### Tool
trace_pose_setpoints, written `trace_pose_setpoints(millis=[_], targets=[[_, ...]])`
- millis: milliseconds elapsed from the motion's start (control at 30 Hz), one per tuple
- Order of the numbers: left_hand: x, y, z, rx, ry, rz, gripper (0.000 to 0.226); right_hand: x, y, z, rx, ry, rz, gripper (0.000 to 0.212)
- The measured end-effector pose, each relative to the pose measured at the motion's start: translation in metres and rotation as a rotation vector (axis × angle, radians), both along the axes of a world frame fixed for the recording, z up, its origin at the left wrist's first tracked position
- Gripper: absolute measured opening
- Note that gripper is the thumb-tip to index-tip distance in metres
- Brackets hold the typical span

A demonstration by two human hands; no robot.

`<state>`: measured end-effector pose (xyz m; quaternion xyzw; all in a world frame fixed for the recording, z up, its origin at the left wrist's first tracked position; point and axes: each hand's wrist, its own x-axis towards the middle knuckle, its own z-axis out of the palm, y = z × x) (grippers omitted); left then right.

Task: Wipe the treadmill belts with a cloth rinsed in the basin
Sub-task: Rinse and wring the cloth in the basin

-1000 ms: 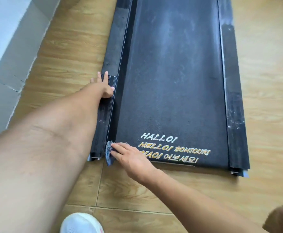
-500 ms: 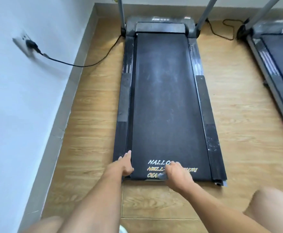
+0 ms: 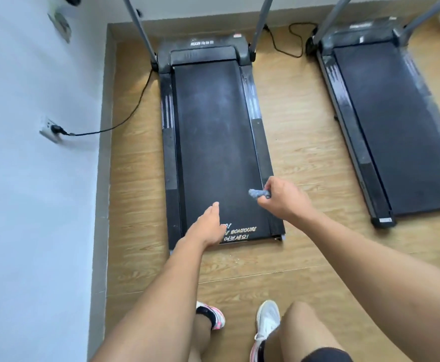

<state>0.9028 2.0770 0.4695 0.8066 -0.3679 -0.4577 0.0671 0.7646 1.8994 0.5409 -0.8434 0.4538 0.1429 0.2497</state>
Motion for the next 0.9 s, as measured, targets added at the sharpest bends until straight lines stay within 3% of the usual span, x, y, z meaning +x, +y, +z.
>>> trace_pose_setpoints(millis=[233, 433, 567, 733, 900], targets=[[-0.053, -0.055, 0.169, 0.007, -0.059, -0.123, 0.059, -0.081, -0.046, 0.167, -0.007, -0.002, -0.012, 0.020], [-0.087, -0.108, 0.238, -0.026, -0.126, -0.301, 0.053, -0.145, -0.080, 0.244, -0.036, 0.012, -0.071, 0.019], [-0.135, -0.168, 0.272, -0.025, -0.312, -0.659, 0.069, -0.218, -0.096, 0.276, -0.088, 0.039, -0.310, 0.021], [-0.256, -0.282, 0.300, -0.156, -0.273, -0.974, 0.077, -0.352, -0.113, 0.311, -0.159, 0.064, -0.678, 0.021], [-0.411, -0.364, 0.307, -0.258, -0.169, -1.117, 0.076, -0.485, -0.138, 0.327, -0.194, 0.108, -0.918, 0.027]])
